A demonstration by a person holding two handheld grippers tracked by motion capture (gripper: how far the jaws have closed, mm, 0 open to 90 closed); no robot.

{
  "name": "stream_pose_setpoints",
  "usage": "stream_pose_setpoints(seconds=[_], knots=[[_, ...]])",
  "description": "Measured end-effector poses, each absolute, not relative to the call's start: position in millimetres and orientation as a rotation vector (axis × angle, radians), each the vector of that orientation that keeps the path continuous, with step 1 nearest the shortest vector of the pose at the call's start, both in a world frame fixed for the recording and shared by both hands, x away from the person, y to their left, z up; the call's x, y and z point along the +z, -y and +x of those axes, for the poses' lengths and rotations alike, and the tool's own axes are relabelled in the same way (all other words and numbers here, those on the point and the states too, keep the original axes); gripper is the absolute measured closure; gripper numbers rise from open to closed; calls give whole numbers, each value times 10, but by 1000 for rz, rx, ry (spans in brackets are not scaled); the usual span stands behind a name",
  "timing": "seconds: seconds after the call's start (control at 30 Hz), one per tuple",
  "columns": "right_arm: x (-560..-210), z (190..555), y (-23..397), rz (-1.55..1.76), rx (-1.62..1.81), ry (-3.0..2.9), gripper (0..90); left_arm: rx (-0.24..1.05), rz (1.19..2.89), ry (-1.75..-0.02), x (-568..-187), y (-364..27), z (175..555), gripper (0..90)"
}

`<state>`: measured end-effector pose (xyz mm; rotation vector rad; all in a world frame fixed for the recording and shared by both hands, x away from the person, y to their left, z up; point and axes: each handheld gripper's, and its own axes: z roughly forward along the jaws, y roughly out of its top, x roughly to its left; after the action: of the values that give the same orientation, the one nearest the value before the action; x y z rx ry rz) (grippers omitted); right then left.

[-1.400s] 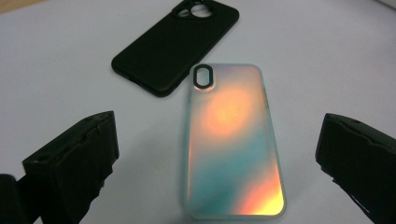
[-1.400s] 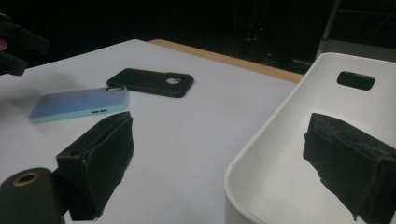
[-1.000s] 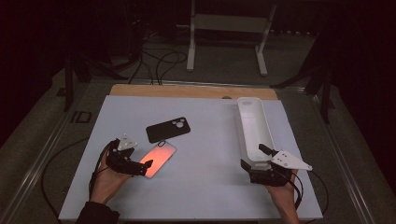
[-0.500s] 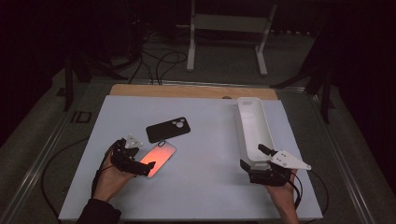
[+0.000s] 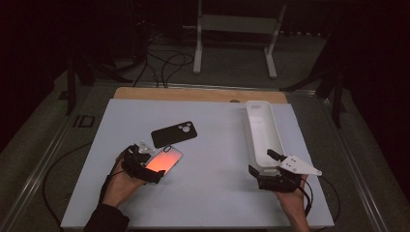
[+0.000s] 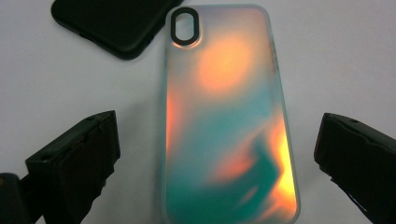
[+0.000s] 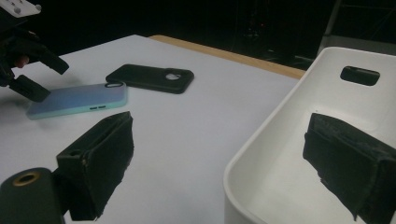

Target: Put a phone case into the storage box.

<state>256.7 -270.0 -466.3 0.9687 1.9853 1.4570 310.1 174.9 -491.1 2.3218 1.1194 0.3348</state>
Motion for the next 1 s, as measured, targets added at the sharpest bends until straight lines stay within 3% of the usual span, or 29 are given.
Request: stream_pose_setpoints(seconds=[1.0], knots=[[-4662,2580,2722,980,1455,-1977,87,295,2390,-1151,-5066,-1587,3137,2]])
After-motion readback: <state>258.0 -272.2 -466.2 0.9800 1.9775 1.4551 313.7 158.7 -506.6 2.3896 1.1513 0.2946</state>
